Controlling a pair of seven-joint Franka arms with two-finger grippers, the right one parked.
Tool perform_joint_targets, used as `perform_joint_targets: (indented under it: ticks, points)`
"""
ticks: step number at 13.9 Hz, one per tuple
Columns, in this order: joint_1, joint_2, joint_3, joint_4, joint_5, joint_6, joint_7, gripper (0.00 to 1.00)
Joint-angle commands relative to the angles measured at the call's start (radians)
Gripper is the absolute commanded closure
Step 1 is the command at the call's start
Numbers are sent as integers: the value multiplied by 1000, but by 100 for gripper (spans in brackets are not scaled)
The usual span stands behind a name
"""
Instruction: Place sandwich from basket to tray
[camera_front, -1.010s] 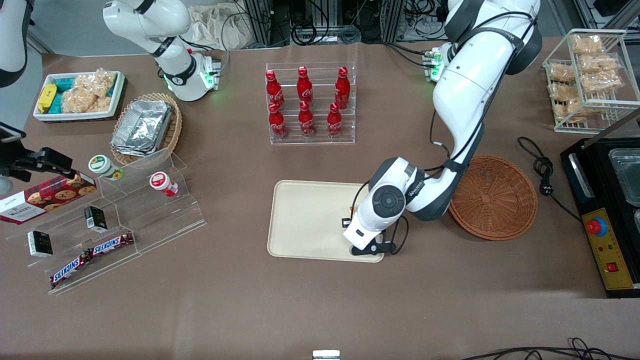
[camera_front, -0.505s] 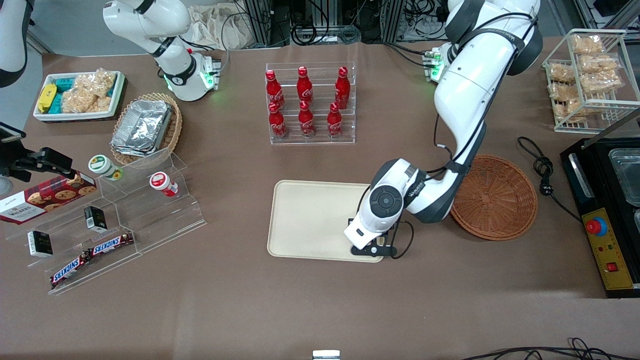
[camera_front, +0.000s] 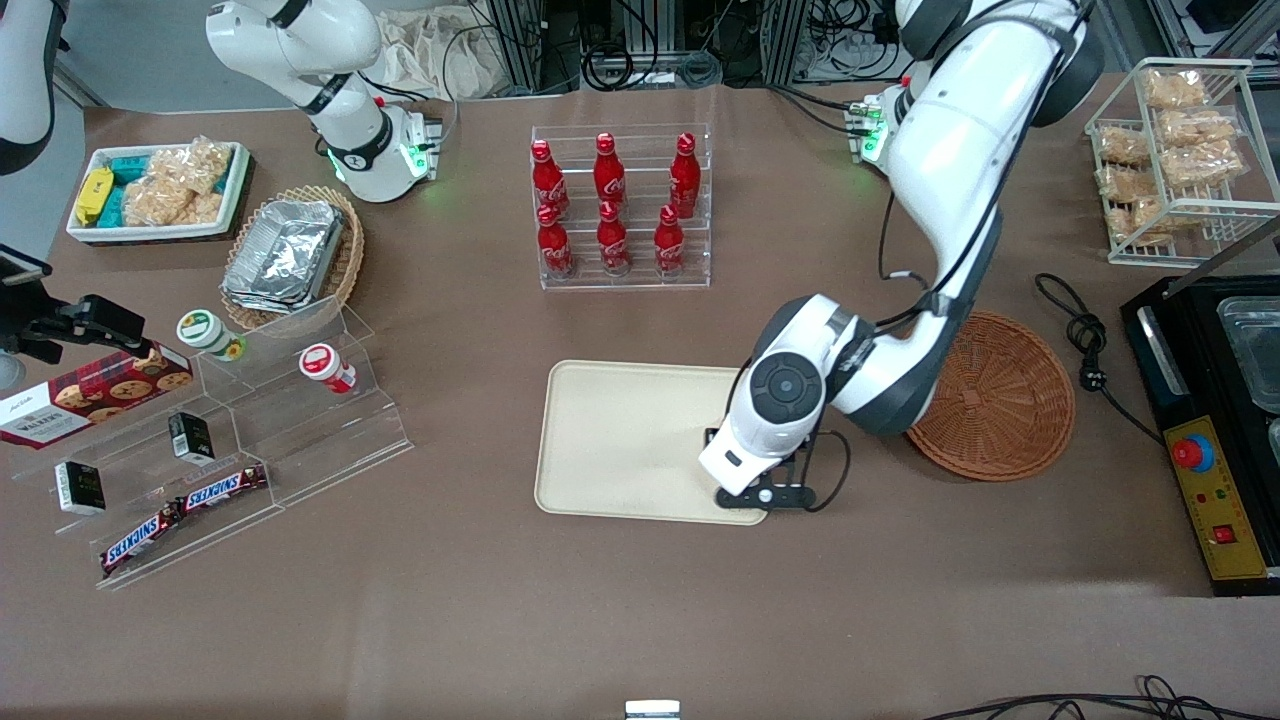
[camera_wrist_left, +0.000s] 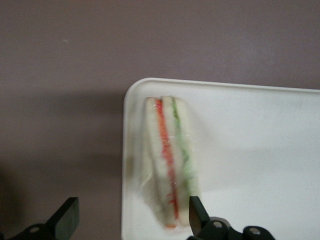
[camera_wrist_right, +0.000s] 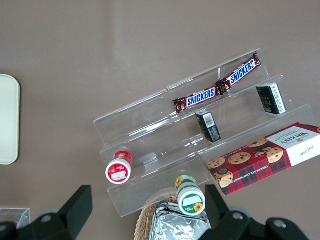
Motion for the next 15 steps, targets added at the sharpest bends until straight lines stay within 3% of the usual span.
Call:
perform_joint_targets:
  ticks: [1,5,7,11,15]
  points:
    - [73,-171,-7,-72,-17,-108,-1,0]
    - [232,-523,-7,-383,-150,-108,161,0]
    - [314,-627,-6,-435,-178,-140,256,0]
    - [466,-647,-1,-328,-177,-324,533,0]
    - [515,-601,-1,-257,-158,-355,548,0]
